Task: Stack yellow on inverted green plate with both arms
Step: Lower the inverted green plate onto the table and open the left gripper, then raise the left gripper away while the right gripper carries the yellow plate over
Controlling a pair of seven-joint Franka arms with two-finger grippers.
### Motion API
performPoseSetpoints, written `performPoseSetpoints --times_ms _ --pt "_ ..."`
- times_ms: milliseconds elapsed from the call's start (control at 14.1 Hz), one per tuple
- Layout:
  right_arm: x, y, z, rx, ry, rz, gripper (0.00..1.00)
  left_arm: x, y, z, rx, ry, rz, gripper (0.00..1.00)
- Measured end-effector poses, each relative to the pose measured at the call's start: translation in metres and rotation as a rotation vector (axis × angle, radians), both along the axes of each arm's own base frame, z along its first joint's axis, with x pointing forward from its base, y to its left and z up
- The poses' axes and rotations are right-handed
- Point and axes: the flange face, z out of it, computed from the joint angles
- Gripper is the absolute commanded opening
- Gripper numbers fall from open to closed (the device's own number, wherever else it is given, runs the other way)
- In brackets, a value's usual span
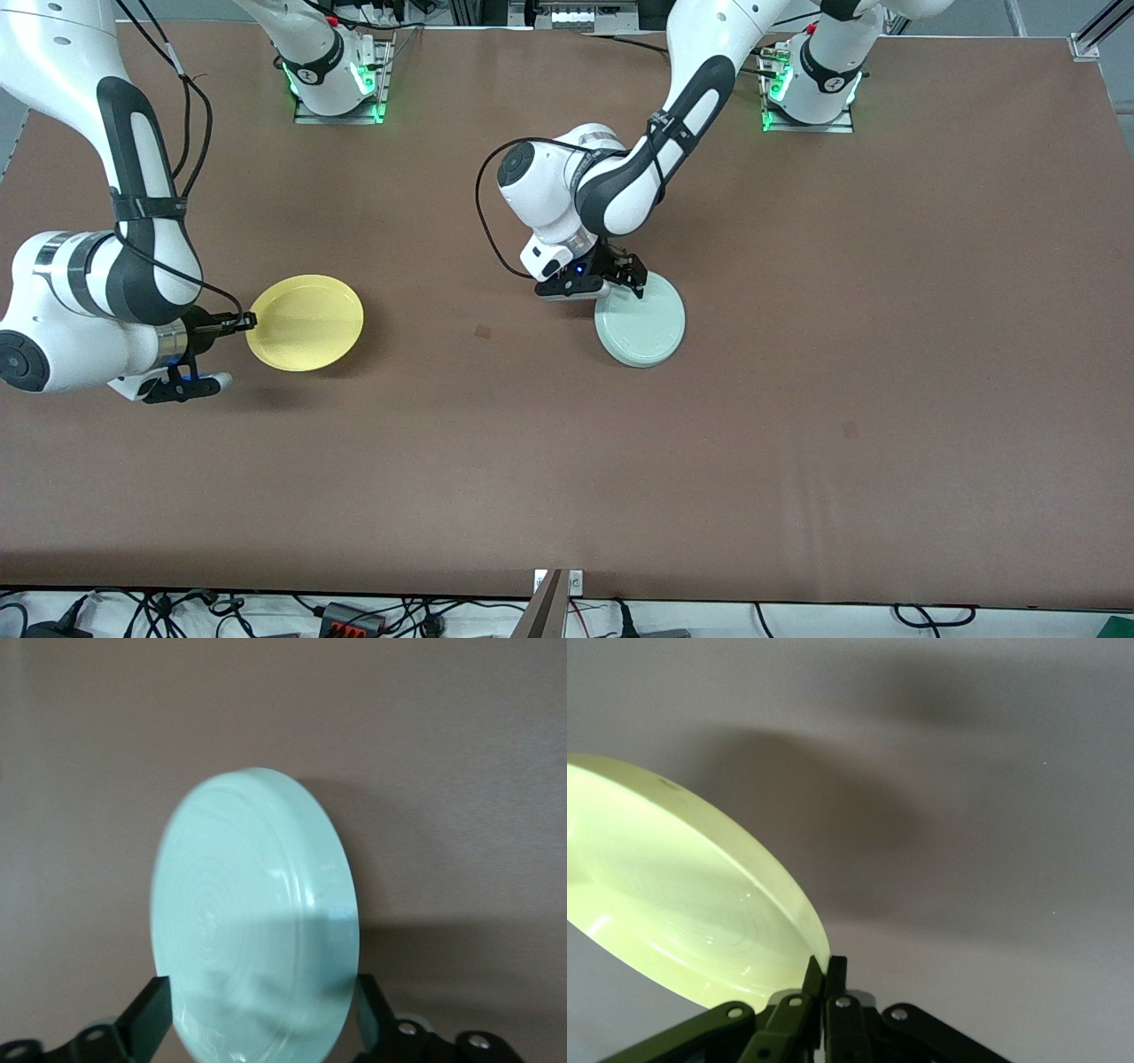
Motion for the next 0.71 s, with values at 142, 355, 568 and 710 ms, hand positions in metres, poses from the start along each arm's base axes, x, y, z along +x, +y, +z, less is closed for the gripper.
performPoseSetpoints --times_ms 142,355,568,710 --pt "0.001 0.001 0.003 0.000 -0.006 0.002 0.00 0.004 -0.002 0.003 -0.061 0.019 0.033 1.00" --pt "0.003 0.003 0.008 0.000 -0.017 0.004 0.00 0.013 0.000 0.012 -0.130 0.053 0.101 1.00" --pt "0.004 0.006 0.008 0.006 -0.018 0.006 0.00 0.043 0.023 0.059 -0.195 0.054 0.144 1.00" --pt "0.004 0.021 0.008 0.009 -0.018 0.018 0.00 0.060 0.053 0.094 -0.174 0.081 0.168 1.00"
